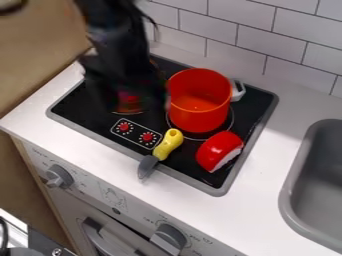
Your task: Moved the toy knife from the lower right burner on to be left pot
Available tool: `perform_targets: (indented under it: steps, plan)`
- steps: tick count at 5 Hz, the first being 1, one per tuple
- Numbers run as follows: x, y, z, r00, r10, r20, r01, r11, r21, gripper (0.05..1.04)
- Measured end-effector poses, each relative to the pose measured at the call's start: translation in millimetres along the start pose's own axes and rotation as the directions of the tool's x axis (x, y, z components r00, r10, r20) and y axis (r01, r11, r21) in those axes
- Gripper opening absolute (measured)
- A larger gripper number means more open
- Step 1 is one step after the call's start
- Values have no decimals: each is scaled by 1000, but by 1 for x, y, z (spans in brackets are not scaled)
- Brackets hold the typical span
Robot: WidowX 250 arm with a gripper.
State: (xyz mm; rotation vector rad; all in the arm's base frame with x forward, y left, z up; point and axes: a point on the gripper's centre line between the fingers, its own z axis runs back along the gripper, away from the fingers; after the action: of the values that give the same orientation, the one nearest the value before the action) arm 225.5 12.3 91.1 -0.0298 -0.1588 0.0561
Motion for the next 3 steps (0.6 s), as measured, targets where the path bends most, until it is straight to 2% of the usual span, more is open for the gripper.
perform_targets:
  steps: [1, 2, 3]
  plan:
    - [-3, -11, -20, 999, 5, 34, -7, 998, 54, 997]
    - [-7, -11, -41, 998, -14, 55, 10, 997, 79, 997]
    - [-8, -10, -49, 996, -43, 76, 36, 996, 85, 997]
